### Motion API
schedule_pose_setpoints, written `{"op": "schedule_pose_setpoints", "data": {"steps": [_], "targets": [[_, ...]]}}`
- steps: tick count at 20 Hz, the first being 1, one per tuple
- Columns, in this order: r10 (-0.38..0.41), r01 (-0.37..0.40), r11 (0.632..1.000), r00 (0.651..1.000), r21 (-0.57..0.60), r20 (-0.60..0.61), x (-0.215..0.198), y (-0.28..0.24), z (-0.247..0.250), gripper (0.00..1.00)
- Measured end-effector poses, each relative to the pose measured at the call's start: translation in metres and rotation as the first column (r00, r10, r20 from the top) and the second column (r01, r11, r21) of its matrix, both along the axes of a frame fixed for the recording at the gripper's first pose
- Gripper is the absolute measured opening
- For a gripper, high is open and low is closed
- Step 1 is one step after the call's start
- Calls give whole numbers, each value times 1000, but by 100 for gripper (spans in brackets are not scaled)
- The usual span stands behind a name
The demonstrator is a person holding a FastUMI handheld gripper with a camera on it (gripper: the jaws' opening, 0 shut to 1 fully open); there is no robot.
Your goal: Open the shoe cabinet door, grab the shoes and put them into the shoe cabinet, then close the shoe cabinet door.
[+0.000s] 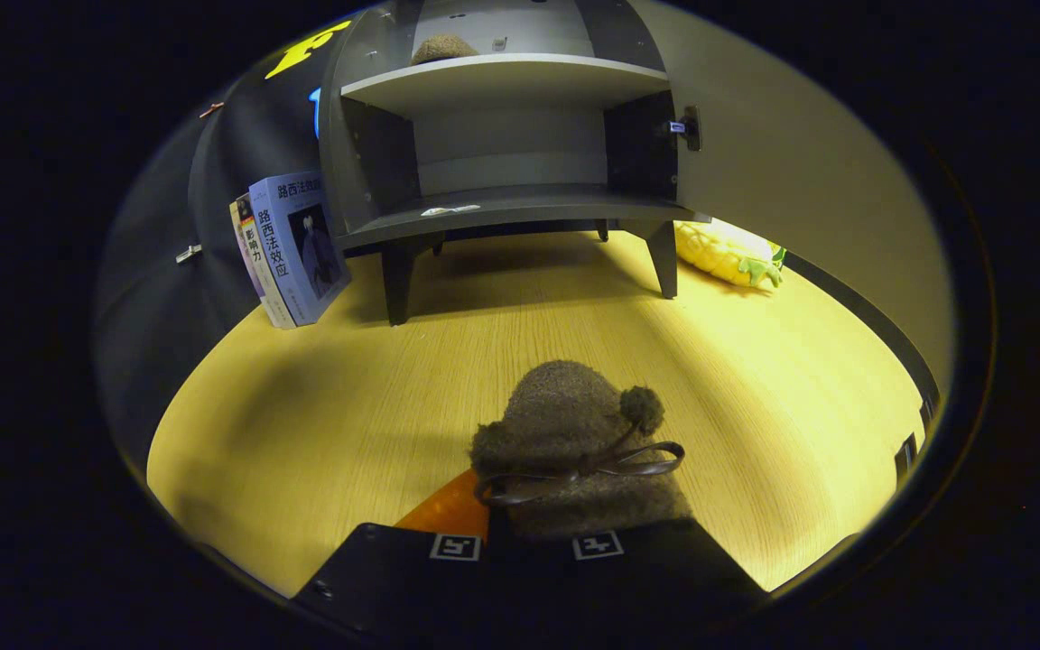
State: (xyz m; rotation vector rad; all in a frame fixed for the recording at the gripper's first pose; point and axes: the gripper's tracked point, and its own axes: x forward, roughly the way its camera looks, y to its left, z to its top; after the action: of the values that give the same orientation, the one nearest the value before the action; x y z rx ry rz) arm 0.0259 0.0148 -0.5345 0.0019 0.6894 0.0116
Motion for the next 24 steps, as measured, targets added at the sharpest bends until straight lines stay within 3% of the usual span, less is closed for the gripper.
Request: {"op": "schedule_pose_setpoints", "data": {"steps": [7, 13, 18, 24], "targets": [[28, -29, 999, 998, -19, -49, 3, 1, 2, 7], [66, -66, 998, 998, -19, 19, 24, 15, 91, 5], [35, -33, 999, 996, -25, 87, 45, 15, 170, 5], [28, -27, 1000, 993, -12, 111, 64, 24, 219, 5]]}}
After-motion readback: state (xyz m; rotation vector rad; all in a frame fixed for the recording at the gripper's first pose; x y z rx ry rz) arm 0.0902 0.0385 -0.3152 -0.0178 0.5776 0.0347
